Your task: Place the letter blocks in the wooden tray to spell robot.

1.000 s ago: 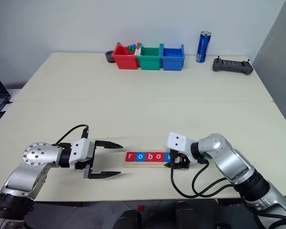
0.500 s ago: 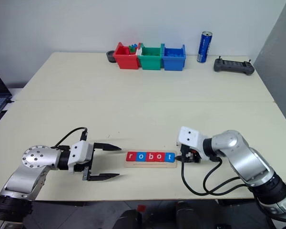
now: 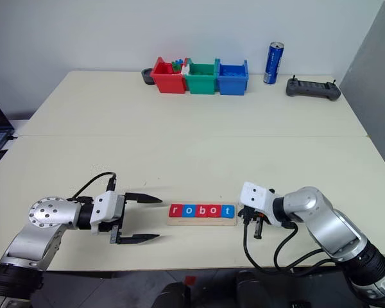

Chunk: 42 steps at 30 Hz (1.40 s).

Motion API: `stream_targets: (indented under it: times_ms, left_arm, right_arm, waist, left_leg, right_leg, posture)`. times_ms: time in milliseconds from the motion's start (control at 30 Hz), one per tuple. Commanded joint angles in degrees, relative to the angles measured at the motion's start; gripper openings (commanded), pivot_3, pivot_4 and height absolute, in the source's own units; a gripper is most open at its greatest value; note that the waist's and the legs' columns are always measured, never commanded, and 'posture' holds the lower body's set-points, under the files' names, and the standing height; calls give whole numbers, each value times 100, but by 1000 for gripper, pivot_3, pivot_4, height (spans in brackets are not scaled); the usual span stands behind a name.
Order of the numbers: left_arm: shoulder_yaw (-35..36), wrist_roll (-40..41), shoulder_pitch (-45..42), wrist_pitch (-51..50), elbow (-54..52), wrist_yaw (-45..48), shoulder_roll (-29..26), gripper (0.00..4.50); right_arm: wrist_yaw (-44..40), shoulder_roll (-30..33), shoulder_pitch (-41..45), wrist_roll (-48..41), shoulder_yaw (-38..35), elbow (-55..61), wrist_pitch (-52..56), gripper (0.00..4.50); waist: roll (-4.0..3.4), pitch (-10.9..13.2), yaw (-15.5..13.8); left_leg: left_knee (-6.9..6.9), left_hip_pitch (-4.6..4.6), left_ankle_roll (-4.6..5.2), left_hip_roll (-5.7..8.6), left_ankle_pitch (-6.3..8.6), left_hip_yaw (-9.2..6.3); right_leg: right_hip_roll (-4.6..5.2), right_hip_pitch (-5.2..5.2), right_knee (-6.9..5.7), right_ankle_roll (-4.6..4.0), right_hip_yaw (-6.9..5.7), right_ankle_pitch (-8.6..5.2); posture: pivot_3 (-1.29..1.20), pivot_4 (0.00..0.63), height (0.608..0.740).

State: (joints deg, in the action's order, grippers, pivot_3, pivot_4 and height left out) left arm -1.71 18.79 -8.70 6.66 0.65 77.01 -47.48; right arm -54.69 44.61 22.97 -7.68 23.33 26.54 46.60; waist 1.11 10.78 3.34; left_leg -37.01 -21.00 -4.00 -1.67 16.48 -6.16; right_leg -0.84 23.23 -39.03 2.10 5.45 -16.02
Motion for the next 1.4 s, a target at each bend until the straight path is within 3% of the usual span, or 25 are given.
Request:
stream_targets:
  times_ms: [33, 600, 833, 933, 1300, 1400]
  left_arm:
    - [96, 33, -28, -35, -164, -24, -69, 4500]
    - [108, 72, 28, -341, -481, -191, -38, 4500]
    - [297, 10, 146, -276, -280, -348, -57, 4500]
    - [388, 24, 170, -457, -403, -502, -93, 4500]
    - [647, 130, 320, -1343, -1467, -1044, -240, 4500]
    - [636, 182, 310, -1497, -1645, -1081, -260, 4500]
  right_arm:
    - [40, -84, 164, -11, -15, 96, -21, 24]
    - [67, -277, 384, 160, 147, -138, -237, 24]
    - [25, -42, 157, -208, -602, 188, -349, 24]
    - [-85, 81, -116, -487, -1039, 413, -401, 567]
    - [-722, 420, -717, -1518, -1787, 805, -869, 4456]
    - [-706, 391, -693, -1484, -1831, 597, -1137, 4456]
  waist:
    - [0, 0, 1]
    - [0, 0, -1]
    - [0, 0, -6]
    - [0, 0, -9]
    - [0, 0, -4]
    - [0, 0, -8]
  left_leg:
    - [0, 0, 0, 0, 0, 0]
    - [0, 0, 0, 0, 0, -1]
    - [0, -1, 0, 0, 0, -2]
    - [1, -1, 0, 0, 0, -2]
    - [-1, 2, 0, 0, 0, 1]
    - [0, 1, 0, 0, 0, 1]
  right_leg:
    - [0, 0, 0, 0, 0, 0]
    - [0, 0, 0, 0, -1, 0]
    - [1, 0, 0, 0, -2, 0]
    - [1, 0, 1, 0, -2, 0]
    - [0, -2, -1, 1, 2, -1]
    - [0, -3, 0, 1, 2, 0]
  posture:
    - [0, 150, 740]
    - [0, 150, 740]
    - [0, 150, 740]
    - [0, 150, 740]
    - [0, 150, 740]
    - [0, 150, 740]
